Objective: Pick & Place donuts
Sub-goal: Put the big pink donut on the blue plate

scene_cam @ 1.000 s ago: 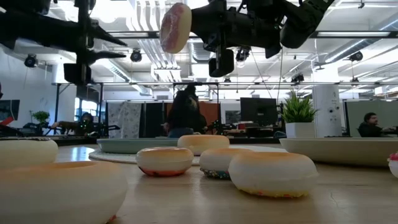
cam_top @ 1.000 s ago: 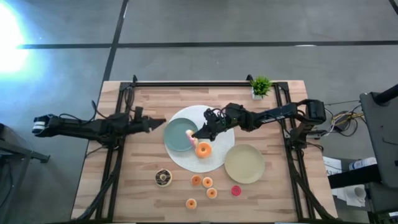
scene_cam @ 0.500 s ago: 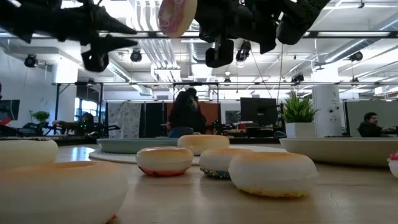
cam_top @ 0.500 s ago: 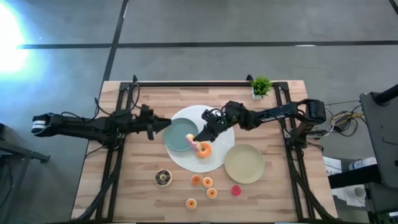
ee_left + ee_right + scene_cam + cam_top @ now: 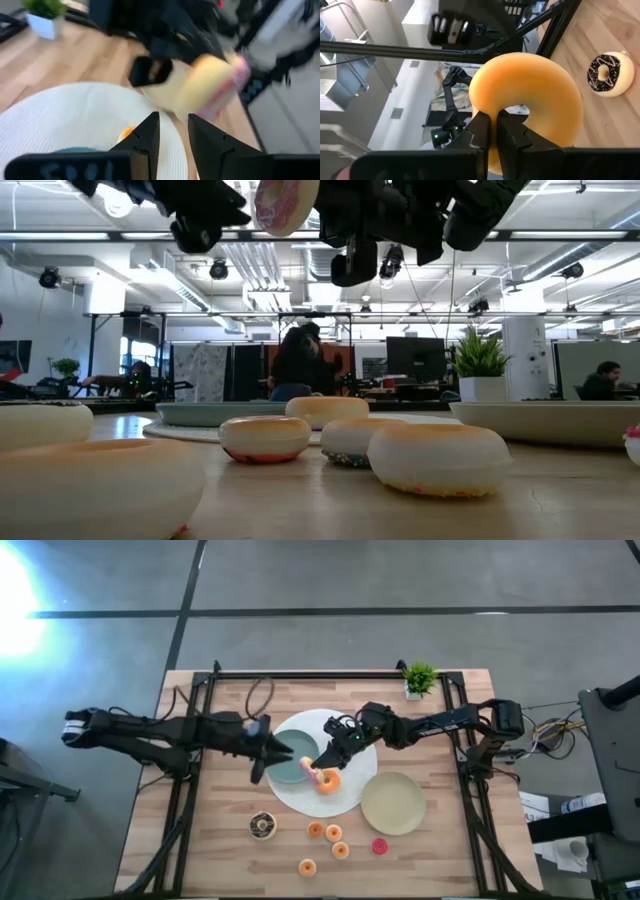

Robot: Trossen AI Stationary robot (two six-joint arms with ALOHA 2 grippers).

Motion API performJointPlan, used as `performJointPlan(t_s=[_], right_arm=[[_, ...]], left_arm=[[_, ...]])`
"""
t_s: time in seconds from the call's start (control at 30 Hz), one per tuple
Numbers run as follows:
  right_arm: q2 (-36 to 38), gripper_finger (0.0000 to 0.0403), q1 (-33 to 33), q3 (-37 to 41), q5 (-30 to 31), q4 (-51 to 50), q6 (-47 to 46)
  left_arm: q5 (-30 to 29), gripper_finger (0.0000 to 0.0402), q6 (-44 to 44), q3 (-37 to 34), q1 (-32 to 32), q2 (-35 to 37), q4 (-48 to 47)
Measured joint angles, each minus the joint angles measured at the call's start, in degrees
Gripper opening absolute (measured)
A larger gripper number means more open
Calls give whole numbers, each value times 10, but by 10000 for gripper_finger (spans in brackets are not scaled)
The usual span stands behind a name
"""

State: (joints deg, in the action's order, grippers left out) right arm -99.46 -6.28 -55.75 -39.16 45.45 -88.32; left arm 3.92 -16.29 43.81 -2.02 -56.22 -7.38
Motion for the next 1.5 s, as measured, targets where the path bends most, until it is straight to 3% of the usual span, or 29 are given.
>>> performJointPlan(t_s=[0.1, 0.23, 0.47, 0.63, 0.9, 1.03, 1.27, 1.5], right_arm=[[0, 13, 0, 0, -1, 0, -2], [0, 13, 0, 0, -4, -1, -9], [0, 13, 0, 0, -4, -2, -8], [0, 13, 0, 0, -11, -2, -4], [1, 13, 0, 1, -53, -20, 65], [1, 13, 0, 1, -59, -26, 100], [1, 13, 2, -8, -84, -50, 158], [1, 13, 7, -24, -107, -129, 225]], left_arm=[[-9, 76, 61, 41, -30, -10, -68], [-78, 82, 124, 69, -65, -19, -113], [-174, 162, 193, 90, -83, -54, -117], [-124, 197, 237, 96, -86, -77, -120], [-86, 200, 224, 96, -85, -79, -96], [-40, 200, 218, 96, -84, -92, -48], [-35, 200, 217, 96, -81, -127, -37], [-49, 200, 202, 108, -57, -118, -30]])
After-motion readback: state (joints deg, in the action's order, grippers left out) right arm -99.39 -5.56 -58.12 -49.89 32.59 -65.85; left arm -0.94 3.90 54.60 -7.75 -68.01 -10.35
